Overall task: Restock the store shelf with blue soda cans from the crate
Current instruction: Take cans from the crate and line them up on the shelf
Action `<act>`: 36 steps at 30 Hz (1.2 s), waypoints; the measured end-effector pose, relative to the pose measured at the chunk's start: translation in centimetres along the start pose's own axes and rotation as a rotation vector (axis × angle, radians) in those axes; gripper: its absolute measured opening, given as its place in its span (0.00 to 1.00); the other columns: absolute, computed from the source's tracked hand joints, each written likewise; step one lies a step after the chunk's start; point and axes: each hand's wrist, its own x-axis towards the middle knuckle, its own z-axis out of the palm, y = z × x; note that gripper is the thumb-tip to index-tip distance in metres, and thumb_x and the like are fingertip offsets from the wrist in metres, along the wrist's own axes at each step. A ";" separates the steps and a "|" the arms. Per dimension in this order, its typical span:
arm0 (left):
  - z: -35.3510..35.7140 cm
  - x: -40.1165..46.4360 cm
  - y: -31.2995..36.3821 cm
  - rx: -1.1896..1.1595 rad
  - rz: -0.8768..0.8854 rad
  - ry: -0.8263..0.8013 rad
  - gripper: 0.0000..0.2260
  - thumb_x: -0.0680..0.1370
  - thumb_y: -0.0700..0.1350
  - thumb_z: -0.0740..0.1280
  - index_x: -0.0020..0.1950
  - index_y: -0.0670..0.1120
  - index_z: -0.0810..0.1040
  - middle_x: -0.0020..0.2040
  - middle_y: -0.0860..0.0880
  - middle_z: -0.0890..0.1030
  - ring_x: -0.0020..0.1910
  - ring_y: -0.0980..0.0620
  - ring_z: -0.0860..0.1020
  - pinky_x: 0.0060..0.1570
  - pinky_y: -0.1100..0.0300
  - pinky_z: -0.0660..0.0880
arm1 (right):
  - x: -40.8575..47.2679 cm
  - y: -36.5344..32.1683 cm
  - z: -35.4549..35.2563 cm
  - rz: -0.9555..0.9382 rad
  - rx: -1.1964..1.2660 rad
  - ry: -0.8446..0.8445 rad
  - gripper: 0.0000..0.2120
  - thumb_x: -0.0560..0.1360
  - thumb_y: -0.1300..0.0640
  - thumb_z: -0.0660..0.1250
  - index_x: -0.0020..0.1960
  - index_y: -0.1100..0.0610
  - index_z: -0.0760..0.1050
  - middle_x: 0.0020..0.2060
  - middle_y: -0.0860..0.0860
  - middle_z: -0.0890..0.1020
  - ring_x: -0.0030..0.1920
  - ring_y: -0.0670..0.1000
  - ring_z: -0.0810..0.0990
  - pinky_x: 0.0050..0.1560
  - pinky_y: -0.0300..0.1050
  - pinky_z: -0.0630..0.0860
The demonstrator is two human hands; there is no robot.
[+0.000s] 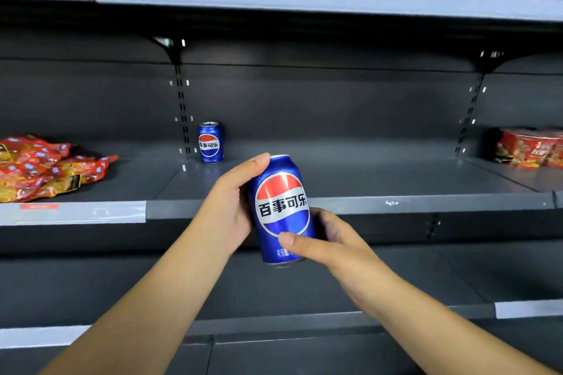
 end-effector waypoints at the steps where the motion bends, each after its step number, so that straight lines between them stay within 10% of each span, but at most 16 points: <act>1: 0.1 0.0 0.2 -0.008 -0.006 0.003 0.06 0.63 0.45 0.72 0.38 0.45 0.84 0.40 0.44 0.82 0.37 0.47 0.80 0.39 0.55 0.79 | 0.1 -0.6 -0.2 0.001 -0.031 -0.029 0.28 0.61 0.55 0.76 0.60 0.54 0.74 0.50 0.47 0.84 0.49 0.44 0.83 0.44 0.32 0.76; 13: 2.6 0.8 0.3 -0.041 -0.015 0.070 0.19 0.63 0.43 0.67 0.53 0.40 0.81 0.58 0.36 0.79 0.52 0.40 0.78 0.62 0.44 0.71 | 1.2 -3.0 -2.7 -0.020 -0.212 -0.103 0.26 0.59 0.60 0.78 0.55 0.57 0.77 0.46 0.51 0.85 0.47 0.48 0.84 0.47 0.39 0.80; 36: -3.8 4.6 -3.2 0.564 0.011 0.450 0.09 0.79 0.37 0.61 0.43 0.48 0.77 0.38 0.48 0.80 0.37 0.54 0.78 0.35 0.63 0.69 | 9.2 0.7 -5.1 -0.064 -0.309 0.078 0.23 0.59 0.63 0.80 0.51 0.56 0.77 0.45 0.48 0.84 0.46 0.48 0.82 0.45 0.38 0.78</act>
